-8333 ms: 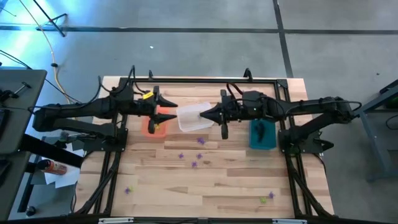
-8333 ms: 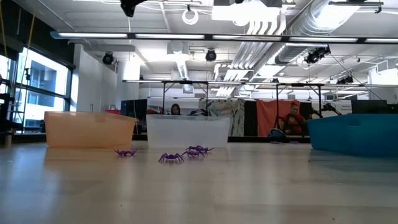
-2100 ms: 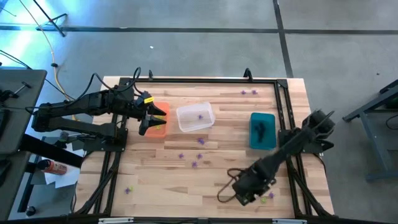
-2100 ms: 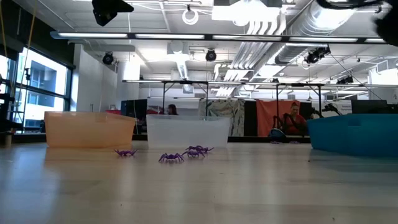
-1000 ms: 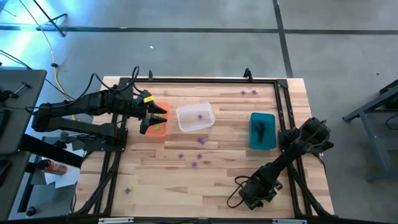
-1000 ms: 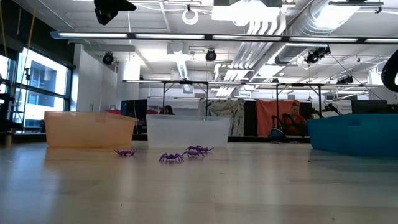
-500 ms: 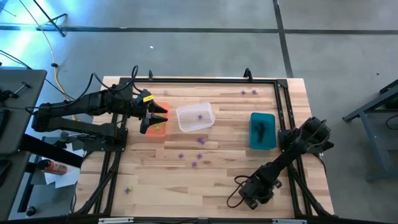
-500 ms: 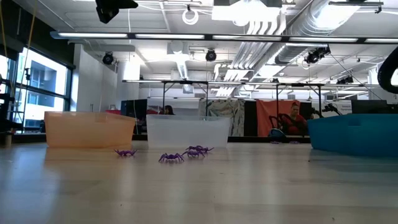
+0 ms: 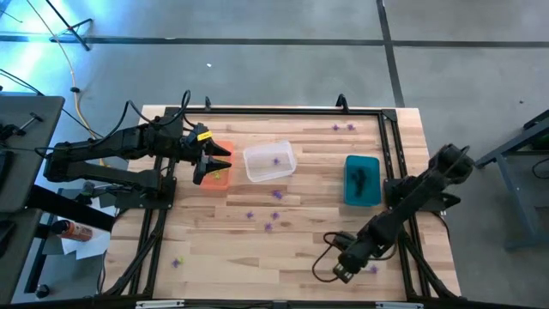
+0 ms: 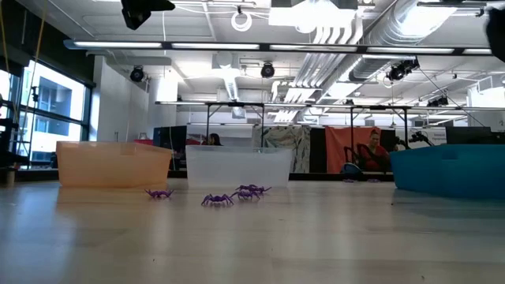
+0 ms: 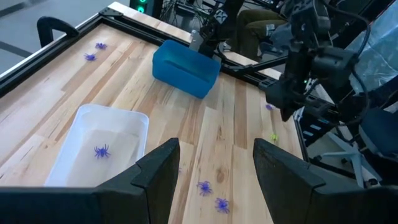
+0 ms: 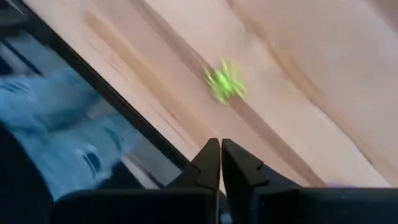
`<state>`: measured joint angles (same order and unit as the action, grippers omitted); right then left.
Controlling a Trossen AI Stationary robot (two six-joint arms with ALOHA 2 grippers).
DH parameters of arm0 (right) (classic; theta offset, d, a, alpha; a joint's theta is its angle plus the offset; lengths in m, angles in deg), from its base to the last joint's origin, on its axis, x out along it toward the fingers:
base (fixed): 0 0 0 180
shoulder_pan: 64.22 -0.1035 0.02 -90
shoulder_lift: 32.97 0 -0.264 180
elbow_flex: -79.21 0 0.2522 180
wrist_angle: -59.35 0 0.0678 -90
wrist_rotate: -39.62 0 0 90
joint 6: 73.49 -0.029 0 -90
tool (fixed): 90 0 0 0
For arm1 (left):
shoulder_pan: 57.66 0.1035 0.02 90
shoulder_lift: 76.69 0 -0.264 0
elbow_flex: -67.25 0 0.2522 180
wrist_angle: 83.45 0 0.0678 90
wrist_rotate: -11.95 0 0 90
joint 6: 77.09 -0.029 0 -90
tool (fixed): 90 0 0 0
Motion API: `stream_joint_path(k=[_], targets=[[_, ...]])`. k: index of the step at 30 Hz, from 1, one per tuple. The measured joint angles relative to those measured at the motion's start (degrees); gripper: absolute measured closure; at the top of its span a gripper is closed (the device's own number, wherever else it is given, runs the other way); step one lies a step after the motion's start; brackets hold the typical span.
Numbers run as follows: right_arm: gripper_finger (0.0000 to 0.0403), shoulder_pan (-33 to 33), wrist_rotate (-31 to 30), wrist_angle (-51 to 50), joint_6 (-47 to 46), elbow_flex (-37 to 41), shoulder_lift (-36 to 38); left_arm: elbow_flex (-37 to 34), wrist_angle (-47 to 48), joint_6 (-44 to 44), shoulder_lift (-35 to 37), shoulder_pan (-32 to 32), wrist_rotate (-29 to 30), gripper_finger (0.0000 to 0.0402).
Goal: Sort Halloween decoration
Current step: Put the green spider toy into the orange bin
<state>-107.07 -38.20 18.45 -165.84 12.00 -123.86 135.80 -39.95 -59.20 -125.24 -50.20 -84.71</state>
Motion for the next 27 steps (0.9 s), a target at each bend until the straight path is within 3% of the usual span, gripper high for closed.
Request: stream_joint_path(k=[2, 6, 14, 19, 27], targets=[[0.0385, 0.0, -3.2, 0.3, -0.3, 0.0, 1.0, 0.0, 0.0, 0.0, 0.0, 0.0, 0.0, 0.0211], [0.0351, 0.0, -3.3, -1.1, 4.0, 0.0, 0.4, 0.0, 0.0, 0.0, 0.0, 0.0, 0.0, 0.0211], [0.0286, -2.3, -11.0, 3.6, 39.1, 0.0, -3.6, 0.0, 0.1, 0.0, 0.0, 0.0, 0.0, 0.0211], [0.0284, -2.1, -12.2, -0.3, 42.8, 0.0, -5.2, 0.0, 0.0, 0.0, 0.0, 0.0, 0.0, 0.0211], [0.0284, -3.8, -11.9, 3.4, 49.0, -0.1, -7.1, 0.0, 0.0, 0.0, 0.0, 0.0, 0.0, 0.0211]])
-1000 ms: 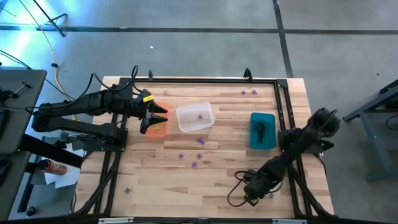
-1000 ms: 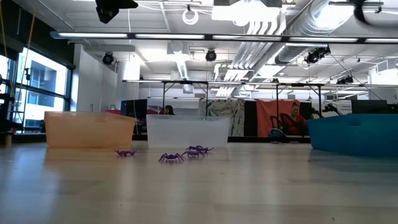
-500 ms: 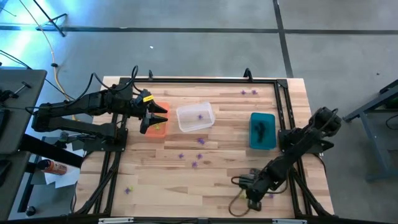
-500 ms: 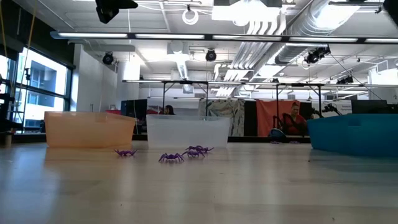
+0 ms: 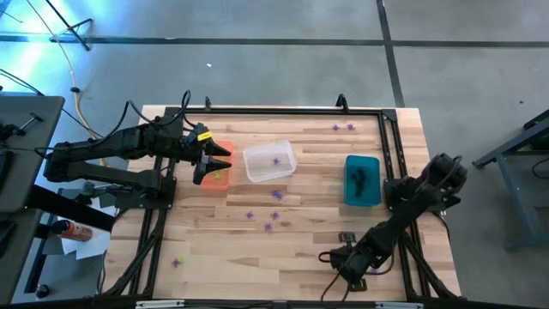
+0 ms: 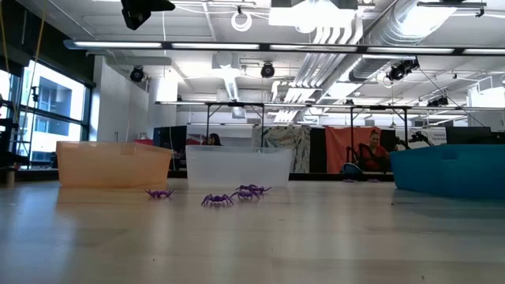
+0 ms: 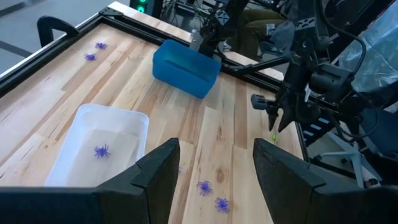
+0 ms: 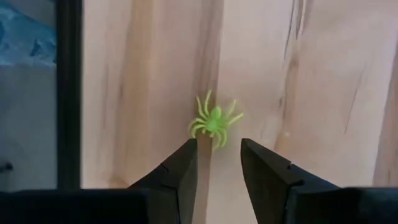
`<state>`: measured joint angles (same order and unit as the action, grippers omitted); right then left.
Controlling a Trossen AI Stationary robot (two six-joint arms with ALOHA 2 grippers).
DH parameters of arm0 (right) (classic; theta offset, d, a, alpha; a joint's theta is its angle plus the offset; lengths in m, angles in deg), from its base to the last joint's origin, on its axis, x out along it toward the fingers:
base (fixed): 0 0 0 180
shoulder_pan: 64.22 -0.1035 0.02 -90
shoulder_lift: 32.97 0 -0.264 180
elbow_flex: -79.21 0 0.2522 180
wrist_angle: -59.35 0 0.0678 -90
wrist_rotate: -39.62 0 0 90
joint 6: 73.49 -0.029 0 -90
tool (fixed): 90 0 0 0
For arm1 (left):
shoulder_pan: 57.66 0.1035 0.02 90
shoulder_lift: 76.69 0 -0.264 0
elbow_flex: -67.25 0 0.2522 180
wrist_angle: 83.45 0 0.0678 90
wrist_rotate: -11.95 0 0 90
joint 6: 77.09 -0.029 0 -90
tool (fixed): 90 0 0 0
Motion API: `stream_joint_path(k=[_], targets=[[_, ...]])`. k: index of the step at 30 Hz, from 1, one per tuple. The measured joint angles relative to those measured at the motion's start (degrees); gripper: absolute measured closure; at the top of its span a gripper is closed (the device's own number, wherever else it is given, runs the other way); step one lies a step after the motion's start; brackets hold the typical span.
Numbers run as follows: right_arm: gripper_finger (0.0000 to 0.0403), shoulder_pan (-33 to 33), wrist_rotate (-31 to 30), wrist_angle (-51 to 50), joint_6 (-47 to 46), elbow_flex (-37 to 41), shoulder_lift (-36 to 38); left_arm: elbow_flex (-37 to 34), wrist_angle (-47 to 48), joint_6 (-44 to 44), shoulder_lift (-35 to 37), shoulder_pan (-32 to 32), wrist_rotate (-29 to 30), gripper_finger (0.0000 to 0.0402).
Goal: Sort Halloween decoration
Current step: Put the green spider toy into the orange bin
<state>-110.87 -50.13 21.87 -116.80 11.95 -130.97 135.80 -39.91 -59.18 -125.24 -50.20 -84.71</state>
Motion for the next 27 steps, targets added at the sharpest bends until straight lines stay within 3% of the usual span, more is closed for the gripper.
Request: stream_joint_path(k=[14, 27], targets=[[0.0285, -0.5, -2.2, 0.8, 2.6, -0.1, -2.6, 0.0, 0.0, 1.5, 0.0, 0.0, 2.3, 0.0211], [0.0327, -0.6, -6.2, 0.4, 6.3, -0.1, -3.7, 0.0, 0.0, 1.5, 0.0, 0.0, 2.8, 0.0211]])
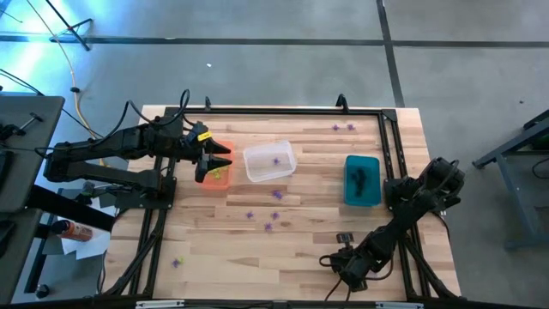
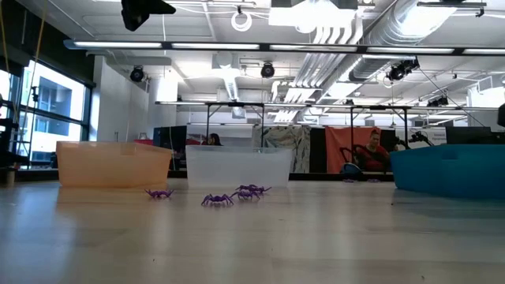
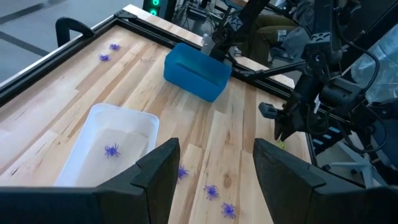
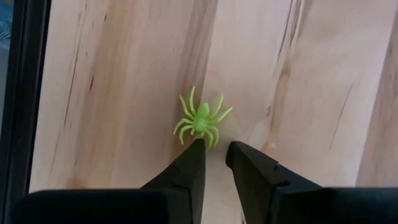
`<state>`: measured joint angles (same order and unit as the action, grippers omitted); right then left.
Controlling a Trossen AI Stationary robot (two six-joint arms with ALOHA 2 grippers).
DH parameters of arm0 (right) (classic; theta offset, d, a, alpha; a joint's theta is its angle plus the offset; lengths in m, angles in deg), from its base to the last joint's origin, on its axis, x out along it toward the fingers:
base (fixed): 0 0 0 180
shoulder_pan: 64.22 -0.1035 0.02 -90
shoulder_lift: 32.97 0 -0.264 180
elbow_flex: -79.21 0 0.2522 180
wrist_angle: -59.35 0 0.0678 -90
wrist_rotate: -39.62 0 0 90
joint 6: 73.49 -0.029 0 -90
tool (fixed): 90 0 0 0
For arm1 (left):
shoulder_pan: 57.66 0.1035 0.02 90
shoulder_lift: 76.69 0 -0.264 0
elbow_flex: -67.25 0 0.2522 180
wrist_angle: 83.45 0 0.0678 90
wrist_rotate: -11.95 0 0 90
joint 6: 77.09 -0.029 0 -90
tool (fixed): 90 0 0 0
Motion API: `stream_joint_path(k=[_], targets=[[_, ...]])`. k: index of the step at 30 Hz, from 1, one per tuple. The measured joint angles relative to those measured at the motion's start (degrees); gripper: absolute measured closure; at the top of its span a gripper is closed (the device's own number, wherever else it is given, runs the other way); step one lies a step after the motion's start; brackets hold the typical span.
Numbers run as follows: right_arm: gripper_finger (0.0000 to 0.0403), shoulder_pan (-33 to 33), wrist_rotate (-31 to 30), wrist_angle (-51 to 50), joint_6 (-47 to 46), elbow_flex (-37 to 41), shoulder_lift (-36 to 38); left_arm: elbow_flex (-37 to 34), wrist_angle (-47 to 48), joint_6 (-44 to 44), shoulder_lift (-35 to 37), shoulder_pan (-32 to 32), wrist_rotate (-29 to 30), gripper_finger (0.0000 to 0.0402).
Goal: Sort Halloween decoration
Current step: Put the green spider toy into the orange bin
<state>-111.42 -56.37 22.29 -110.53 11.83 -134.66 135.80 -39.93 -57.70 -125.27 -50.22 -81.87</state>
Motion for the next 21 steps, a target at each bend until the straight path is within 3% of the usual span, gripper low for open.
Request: stream_joint_path(k=[16, 21], targets=[[0.0330, 0.1, -2.5, 0.9, 0.0, 0.0, -0.9, 0.0, 0.0, 0.0, 0.0, 0.0, 0.1, 0.0211], [0.0380, 0.3, -3.0, 0.3, -0.9, 0.0, -0.9, 0.0, 0.0, 0.0, 0.0, 0.0, 0.1, 0.0211]])
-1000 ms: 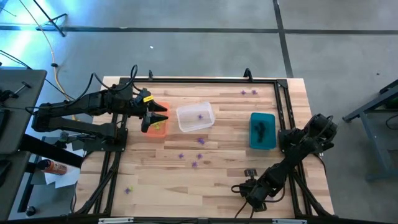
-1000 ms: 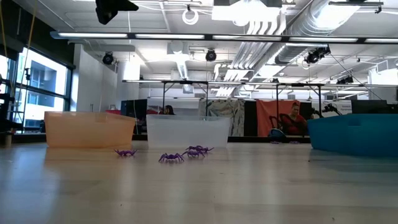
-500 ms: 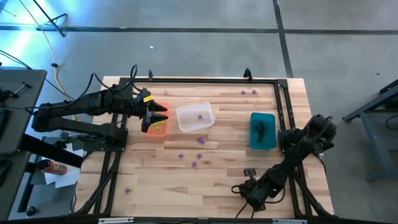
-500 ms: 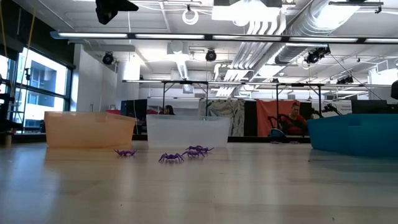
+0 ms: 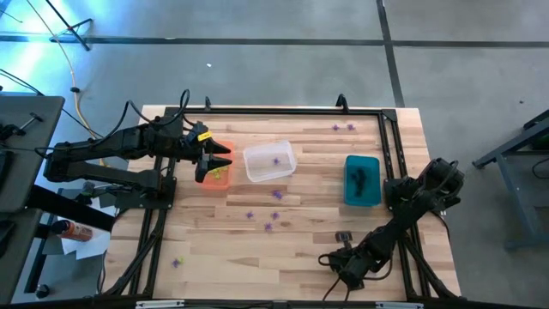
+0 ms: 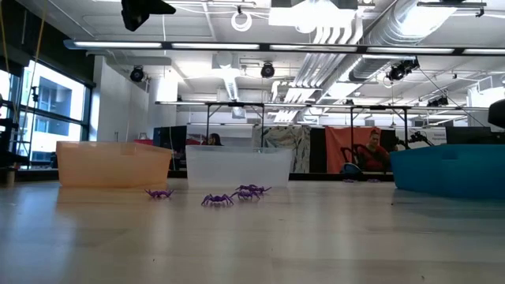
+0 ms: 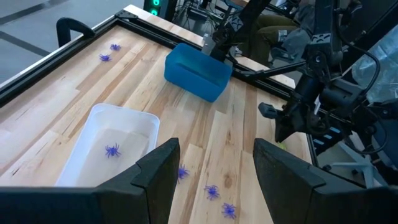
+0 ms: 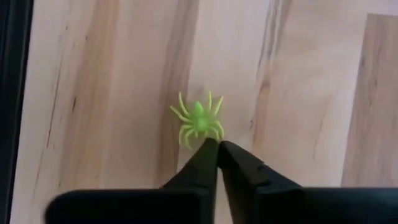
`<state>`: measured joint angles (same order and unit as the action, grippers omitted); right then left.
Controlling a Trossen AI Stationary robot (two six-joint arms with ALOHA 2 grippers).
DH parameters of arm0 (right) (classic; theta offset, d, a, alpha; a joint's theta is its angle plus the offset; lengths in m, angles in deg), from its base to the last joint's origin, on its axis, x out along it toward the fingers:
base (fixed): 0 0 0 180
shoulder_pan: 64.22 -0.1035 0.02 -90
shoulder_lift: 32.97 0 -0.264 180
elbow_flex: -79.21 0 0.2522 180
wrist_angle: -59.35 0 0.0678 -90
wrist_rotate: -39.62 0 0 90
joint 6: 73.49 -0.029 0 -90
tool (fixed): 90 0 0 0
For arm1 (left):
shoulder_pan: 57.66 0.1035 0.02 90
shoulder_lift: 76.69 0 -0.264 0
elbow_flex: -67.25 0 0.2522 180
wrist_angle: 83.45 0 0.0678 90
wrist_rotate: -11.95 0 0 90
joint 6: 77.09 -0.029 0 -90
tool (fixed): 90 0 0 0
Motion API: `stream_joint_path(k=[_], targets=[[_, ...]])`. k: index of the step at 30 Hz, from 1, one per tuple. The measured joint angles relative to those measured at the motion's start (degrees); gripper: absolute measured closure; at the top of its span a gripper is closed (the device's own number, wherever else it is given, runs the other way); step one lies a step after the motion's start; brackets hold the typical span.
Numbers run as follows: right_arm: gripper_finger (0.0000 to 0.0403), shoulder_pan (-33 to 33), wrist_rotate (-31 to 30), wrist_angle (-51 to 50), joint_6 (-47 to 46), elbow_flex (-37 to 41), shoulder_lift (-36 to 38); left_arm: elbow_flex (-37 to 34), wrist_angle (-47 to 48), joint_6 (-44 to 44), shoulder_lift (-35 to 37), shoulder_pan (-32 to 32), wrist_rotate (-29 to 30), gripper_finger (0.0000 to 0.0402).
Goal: Sort Halloween decoration
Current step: Put the green spider toy into the orange bin
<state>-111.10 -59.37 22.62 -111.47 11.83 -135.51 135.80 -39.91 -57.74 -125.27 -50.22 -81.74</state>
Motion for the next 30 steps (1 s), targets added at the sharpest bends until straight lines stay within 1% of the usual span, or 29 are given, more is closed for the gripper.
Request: stream_joint_path(k=[2, 8, 11, 16, 20, 24, 30], targets=[[0.0396, 0.3, 0.5, -0.3, -0.7, 0.0, 0.0, 0.0, 0.0, 0.0, 0.0, 0.0, 0.0, 0.0211], [0.0400, 1.2, 2.9, -1.8, -1.0, 0.0, 0.4, 0.0, 0.0, 0.0, 0.0, 0.0, 0.0, 0.0211], [0.0402, 1.2, 2.7, -3.8, -2.0, 0.0, 1.9, 0.0, 0.0, 0.0, 0.0, 0.0, 0.0, 0.0211], [0.0403, 1.4, -0.5, -12.8, -4.3, 0.4, 6.8, 0.0, 0.0, 0.0, 0.0, 0.0, 0.0, 0.0211], [0.0403, 1.2, -3.4, -23.4, -6.1, 0.3, 11.7, 0.0, 0.0, -1.3, 0.0, 0.0, 0.0, 0.0211], [0.0403, 1.4, -6.2, -31.6, -9.0, 0.3, 17.0, 0.0, -0.1, -1.5, 0.0, 0.0, 0.0, 0.0211], [0.0403, 1.3, -11.6, -40.0, -17.8, 0.2, 24.4, 0.0, 0.0, -1.8, 0.0, 0.0, 0.0, 0.0211]])
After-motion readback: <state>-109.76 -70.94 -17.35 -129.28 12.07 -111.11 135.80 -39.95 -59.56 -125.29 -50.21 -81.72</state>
